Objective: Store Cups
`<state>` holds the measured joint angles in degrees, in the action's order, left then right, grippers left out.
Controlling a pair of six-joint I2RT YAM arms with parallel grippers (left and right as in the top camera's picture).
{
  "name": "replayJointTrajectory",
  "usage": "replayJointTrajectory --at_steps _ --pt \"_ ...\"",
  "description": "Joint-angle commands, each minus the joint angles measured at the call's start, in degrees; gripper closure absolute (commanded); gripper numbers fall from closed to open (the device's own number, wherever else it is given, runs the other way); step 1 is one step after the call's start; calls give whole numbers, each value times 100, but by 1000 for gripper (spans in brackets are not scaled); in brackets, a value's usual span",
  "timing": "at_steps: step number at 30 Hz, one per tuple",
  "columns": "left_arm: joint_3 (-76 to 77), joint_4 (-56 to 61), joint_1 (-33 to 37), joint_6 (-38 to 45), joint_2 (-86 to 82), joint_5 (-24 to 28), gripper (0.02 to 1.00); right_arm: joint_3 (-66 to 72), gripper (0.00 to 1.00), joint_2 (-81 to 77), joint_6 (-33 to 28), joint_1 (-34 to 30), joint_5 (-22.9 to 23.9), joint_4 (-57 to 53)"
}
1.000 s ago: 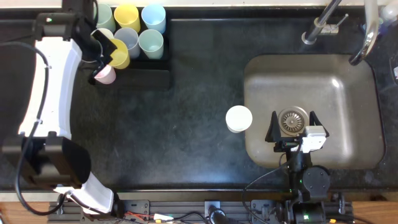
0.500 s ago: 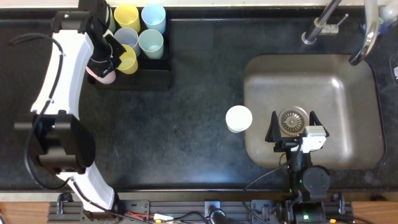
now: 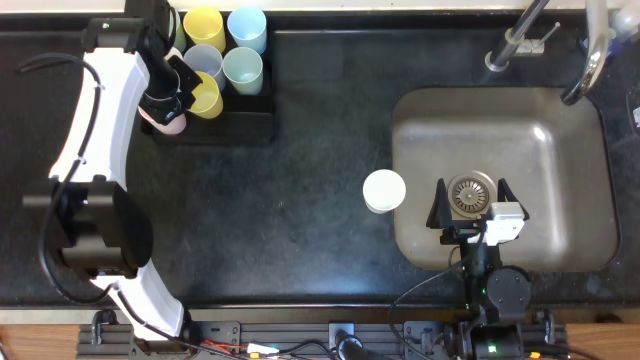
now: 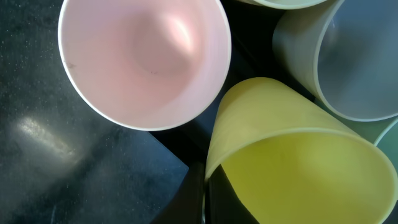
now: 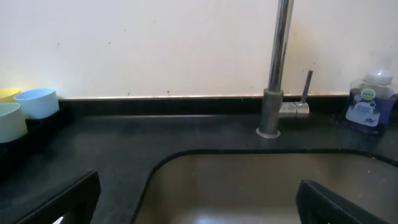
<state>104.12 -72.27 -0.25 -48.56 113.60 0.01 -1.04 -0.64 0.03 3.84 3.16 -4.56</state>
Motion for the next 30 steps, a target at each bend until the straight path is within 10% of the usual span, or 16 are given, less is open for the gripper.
replayJointTrajectory --at_steps 1,30 --pt "-55 -76 20 -98 203 35 982 76 3 44 44 11 -35 26" --pt "-184 -343 24 -83 -219 -136 982 76 3 44 44 11 -37 26"
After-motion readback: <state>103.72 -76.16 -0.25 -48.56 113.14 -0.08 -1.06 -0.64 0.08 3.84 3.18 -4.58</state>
